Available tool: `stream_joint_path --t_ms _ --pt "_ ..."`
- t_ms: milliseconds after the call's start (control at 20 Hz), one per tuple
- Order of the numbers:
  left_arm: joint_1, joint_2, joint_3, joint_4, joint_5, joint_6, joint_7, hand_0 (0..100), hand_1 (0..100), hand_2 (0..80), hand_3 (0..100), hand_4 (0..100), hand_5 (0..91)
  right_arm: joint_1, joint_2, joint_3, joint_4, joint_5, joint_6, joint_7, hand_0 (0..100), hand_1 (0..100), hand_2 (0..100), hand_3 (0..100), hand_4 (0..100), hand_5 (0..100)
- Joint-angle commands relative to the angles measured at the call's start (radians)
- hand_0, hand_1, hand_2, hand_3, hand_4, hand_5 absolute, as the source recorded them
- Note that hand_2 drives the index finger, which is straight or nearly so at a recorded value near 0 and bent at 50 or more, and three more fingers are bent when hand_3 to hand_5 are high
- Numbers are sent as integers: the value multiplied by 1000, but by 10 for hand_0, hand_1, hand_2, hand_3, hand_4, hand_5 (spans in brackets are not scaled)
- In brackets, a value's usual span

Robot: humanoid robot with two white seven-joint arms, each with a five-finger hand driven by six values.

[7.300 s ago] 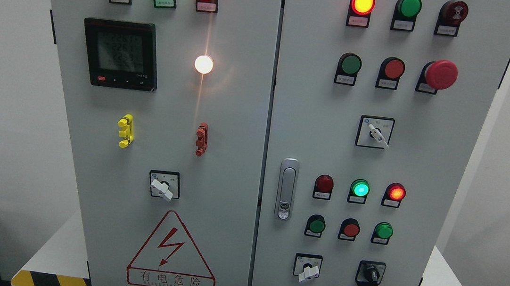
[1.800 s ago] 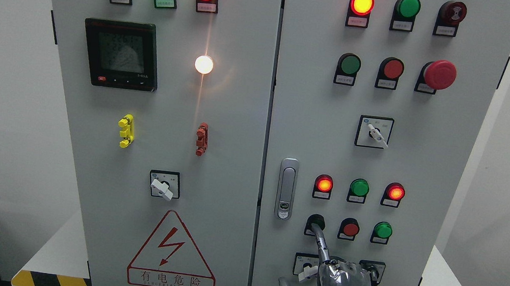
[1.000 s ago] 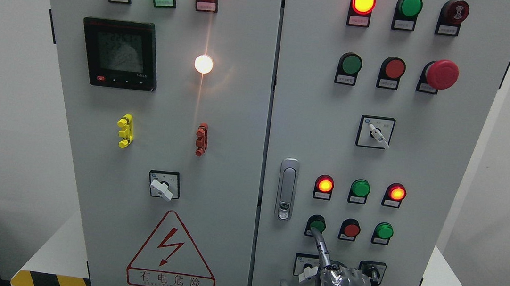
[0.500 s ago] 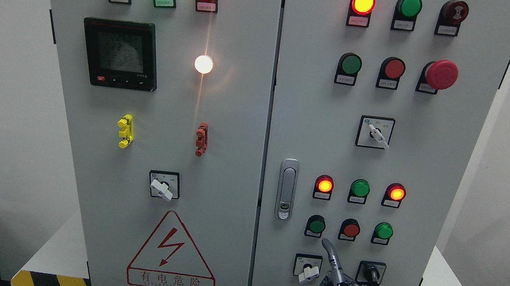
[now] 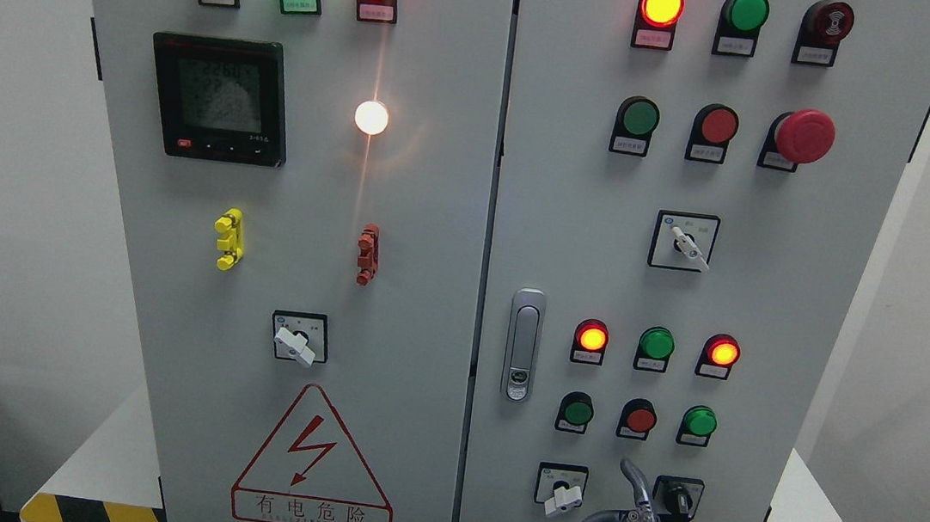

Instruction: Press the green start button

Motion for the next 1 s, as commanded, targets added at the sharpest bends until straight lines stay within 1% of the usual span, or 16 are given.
stream_joint_path --t_ms 0,50,100,150,200,250,300,350,500,950 --pt "-23 0 0 -28 0 0 -1 120 556 0 0 0 0 66 -1 27 -99 -168 2 23 0 169 0 291 307 321" --pt "-23 0 0 -28 0 0 -1 120 556 0 0 0 0 74 -1 27 -105 -188 2 61 0 158 0 260 243 230" --pt "-23 0 0 -28 0 0 -1 120 556 0 0 0 0 80 -1 27 -111 -205 2 98 0 154 0 248 231 213" --pt "-23 0 0 -28 0 0 -1 120 556 0 0 0 0 82 -1 27 -114 -222 3 120 0 143 0 197 144 104" --pt "-23 0 0 -28 0 0 -1 120 556 0 0 0 0 83 -1 26 -113 -236 5 132 0 127 0 119 36 0" --pt "-23 0 0 -28 0 0 -1 120 556 0 0 0 0 82 -1 26 -113 -249 5 144 0 124 0 111 31 0" --pt "-23 0 0 -28 0 0 -1 120 556 0 0 0 0 83 -3 26 -113 -265 11 159 0 108 0 69 0 0" --pt "-23 0 0 -28 0 0 -1 120 556 0 0 0 0 82 -3 26 -113 -283 21 169 0 97 0 47 0 0" --pt "-23 0 0 -28 0 0 -1 120 556 0 0 0 0 82 -3 21 -113 -322 41 170 0 60 0 0 0 0" --pt "-23 0 0 -28 0 0 -1 120 556 0 0 0 0 82 -3 18 -114 -329 43 167 0 45 0 0 0 0"
